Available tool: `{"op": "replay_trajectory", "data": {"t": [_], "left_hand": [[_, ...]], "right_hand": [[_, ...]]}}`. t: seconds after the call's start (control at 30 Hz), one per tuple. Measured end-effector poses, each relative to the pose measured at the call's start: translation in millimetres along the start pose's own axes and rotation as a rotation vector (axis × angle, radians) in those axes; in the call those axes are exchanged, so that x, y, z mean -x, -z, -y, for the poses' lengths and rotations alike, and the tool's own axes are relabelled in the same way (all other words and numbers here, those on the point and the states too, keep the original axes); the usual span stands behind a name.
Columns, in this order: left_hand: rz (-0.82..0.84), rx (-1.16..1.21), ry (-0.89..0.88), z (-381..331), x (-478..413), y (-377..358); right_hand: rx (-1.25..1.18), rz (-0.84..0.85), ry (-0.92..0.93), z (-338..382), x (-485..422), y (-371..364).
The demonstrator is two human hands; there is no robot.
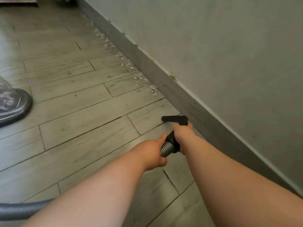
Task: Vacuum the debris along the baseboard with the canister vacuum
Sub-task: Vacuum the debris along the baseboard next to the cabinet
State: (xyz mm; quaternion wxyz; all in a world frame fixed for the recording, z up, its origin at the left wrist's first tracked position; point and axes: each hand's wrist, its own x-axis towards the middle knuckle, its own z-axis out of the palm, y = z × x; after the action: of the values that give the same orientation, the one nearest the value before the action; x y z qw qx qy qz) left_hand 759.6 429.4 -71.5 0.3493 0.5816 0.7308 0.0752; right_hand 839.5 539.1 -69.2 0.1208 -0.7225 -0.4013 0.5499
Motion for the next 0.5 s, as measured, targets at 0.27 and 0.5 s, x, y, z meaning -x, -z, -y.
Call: {"op": "replay_trajectory", "data": {"t": [0.27,0.5], "left_hand": [[0.037,-0.08,-0.078,-11,-42,-1],[0.062,-0.104,-0.086,4,-71,-5]], "right_hand": [[-0.025,-0.128,-0.002,4,-29,23],[-0.159,-0.147,-0.004,-5,-50,10]]}}
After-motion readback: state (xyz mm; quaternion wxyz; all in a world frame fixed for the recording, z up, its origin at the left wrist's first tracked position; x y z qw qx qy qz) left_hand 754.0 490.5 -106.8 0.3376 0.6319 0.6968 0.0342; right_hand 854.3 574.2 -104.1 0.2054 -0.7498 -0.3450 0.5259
